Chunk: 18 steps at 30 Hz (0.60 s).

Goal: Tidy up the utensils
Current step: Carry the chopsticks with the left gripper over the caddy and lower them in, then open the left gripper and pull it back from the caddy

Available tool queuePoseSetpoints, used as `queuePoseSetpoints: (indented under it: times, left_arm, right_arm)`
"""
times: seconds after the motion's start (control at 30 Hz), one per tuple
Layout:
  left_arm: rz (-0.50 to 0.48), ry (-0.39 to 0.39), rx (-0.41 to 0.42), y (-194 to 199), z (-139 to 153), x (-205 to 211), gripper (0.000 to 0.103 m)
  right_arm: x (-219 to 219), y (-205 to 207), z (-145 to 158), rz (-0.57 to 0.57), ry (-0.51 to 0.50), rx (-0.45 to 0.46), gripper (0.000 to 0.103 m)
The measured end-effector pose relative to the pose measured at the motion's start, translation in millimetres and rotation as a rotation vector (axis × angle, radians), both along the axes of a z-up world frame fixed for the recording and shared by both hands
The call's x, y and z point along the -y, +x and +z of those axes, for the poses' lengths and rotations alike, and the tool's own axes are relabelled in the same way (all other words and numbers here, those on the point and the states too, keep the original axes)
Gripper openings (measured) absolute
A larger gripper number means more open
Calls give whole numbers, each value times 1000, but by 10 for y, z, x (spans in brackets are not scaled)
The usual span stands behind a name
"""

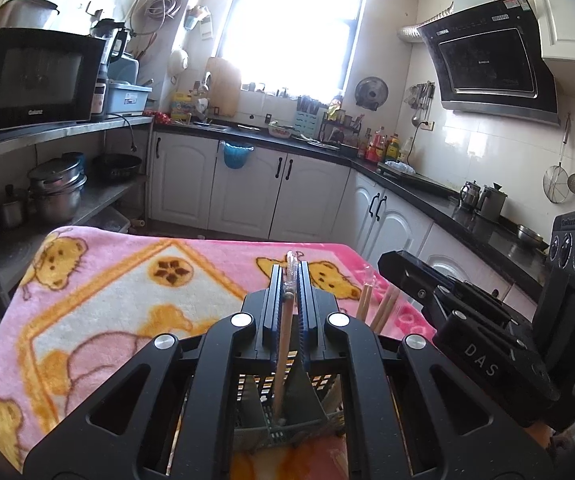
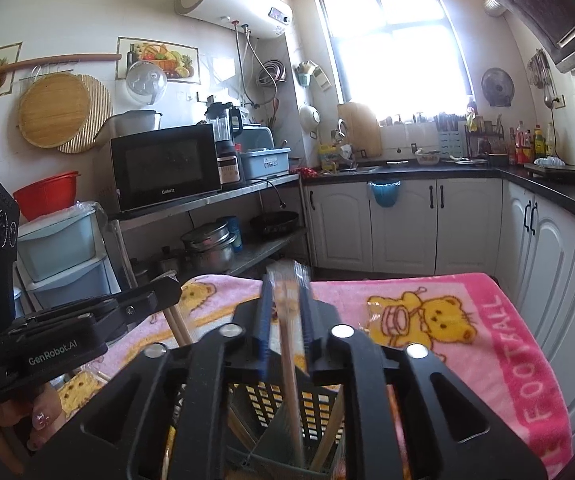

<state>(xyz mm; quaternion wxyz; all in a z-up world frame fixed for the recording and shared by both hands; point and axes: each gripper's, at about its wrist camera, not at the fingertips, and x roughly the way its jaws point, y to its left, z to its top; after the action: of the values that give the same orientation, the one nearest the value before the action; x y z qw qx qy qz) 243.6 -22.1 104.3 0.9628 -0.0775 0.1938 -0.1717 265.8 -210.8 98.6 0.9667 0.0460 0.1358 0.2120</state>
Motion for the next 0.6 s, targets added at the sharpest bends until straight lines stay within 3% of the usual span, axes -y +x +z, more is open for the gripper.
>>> queuePoseSetpoints:
  times: [0.17, 0.37, 0.6]
  left_arm:
    - [6, -2, -18, -33, -41, -20, 6]
    - [23, -4, -34, -105, -82, -72, 29]
    - [63, -1, -44, -217, -96, -127, 62]
  right_arm:
    - [77, -73, -32, -17, 1, -8, 27]
    - [180, -164, -113, -46, -20, -50, 35]
    - [247, -250, -221, -65, -40, -100, 39]
